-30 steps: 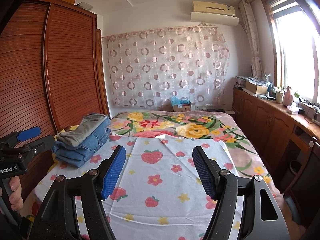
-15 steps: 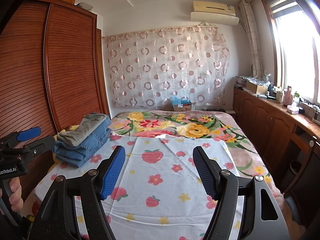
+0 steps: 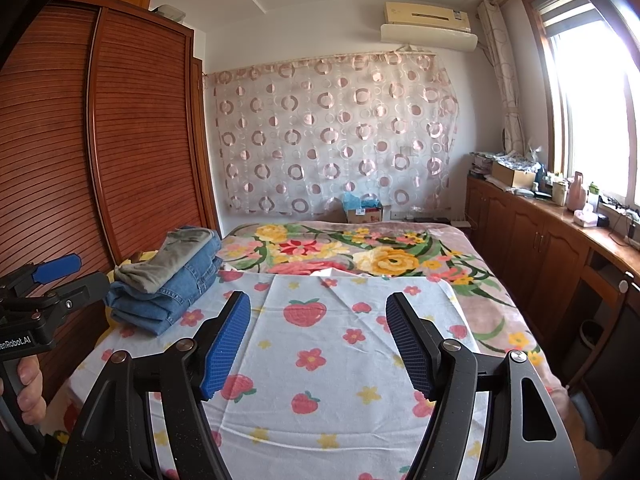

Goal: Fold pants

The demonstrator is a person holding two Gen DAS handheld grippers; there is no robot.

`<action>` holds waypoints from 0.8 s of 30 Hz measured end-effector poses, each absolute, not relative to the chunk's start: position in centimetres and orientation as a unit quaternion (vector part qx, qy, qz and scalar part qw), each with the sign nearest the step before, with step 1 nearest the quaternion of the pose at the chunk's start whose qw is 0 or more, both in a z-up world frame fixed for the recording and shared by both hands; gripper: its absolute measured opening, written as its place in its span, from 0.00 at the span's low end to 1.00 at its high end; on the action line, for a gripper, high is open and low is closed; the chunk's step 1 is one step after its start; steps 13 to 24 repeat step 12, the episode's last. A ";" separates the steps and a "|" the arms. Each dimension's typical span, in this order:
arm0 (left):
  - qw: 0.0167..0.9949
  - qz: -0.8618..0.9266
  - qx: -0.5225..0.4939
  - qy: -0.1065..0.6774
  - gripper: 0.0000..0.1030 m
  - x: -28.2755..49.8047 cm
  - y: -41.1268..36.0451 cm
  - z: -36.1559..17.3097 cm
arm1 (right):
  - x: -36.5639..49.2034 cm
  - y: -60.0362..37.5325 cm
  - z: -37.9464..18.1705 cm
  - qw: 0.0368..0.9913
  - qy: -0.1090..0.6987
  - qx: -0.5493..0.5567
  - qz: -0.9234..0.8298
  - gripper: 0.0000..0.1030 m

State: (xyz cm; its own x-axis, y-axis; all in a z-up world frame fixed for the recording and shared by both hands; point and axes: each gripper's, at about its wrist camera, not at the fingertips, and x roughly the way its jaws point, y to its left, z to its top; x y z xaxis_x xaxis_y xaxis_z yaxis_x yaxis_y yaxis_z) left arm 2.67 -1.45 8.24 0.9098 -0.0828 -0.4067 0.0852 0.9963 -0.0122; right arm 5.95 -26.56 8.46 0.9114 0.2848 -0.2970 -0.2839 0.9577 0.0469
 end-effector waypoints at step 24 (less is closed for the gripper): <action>0.977 -0.043 0.002 0.208 0.88 2.7 -1.4 8.3 | 6.0 -26.5 8.5 0.977 0.152 0.003 0.147 0.70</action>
